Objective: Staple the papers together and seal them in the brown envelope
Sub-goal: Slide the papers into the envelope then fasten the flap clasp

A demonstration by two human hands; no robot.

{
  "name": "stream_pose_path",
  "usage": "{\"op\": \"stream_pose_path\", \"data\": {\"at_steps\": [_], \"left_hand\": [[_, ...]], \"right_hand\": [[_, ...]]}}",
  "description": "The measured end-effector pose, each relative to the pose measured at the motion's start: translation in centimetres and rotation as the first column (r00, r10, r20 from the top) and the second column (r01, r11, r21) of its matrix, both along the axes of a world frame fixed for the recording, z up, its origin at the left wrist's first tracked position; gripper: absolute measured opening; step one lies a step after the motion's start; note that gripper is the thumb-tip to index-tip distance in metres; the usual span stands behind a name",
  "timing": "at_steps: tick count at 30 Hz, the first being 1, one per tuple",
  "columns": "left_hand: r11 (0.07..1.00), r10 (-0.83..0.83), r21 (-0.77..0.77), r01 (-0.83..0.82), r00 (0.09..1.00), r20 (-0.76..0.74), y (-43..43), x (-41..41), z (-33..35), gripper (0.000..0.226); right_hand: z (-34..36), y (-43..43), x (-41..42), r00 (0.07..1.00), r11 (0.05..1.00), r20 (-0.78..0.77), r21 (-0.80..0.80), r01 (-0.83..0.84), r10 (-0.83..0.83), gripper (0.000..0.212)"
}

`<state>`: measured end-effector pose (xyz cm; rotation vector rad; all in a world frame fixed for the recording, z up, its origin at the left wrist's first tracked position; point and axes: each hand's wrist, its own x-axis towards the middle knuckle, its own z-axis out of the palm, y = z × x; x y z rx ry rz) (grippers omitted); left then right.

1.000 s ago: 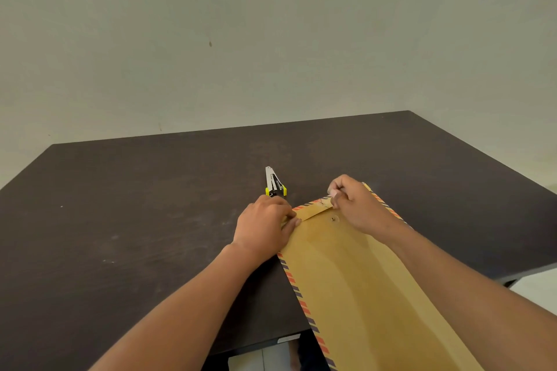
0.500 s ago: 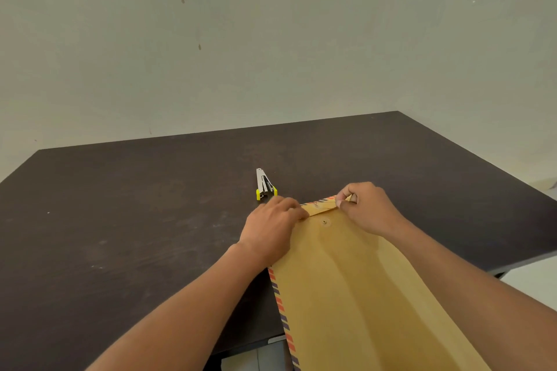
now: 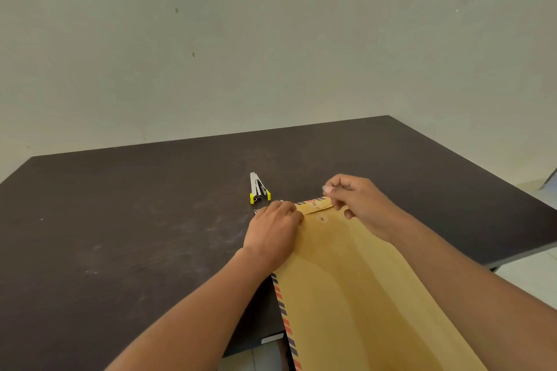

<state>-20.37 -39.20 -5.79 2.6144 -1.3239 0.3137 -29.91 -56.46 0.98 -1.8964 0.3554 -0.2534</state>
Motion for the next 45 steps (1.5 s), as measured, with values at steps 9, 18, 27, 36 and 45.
{"op": "stream_pose_path", "data": {"at_steps": [9, 18, 27, 36, 45], "left_hand": [[0.995, 0.067, 0.086, -0.059, 0.993, -0.096, -0.4, -0.6, 1.1, 0.044], [0.987, 0.028, 0.162, -0.020, 0.999, -0.047, -0.6, -0.6, 1.6, 0.051], [0.985, 0.007, 0.174, 0.011, 0.995, -0.101, -0.6, -0.4, 1.6, 0.059], [0.990, 0.035, 0.139, -0.015, 0.989, -0.143, -0.4, -0.8, 1.6, 0.058], [0.982, 0.030, 0.188, -0.010, 0.994, -0.103, -0.4, -0.4, 1.5, 0.070]], "right_hand": [[0.4, -0.9, -1.2, 0.997, 0.997, -0.055, -0.058, 0.058, -0.062, 0.057], [-2.4, -3.0, -2.4, 0.953, 0.823, -0.075, -0.528, 0.211, -0.292, 0.028], [-3.9, -2.3, -3.9, 0.995, 0.740, -0.005, -0.669, 0.068, -0.096, 0.009], [-4.4, -1.5, -3.6, 0.931, 0.840, 0.303, -0.433, 0.327, -0.206, 0.017], [-3.8, -1.0, -2.3, 0.922, 0.862, 0.188, -0.330, 0.385, -0.340, 0.019]]}}
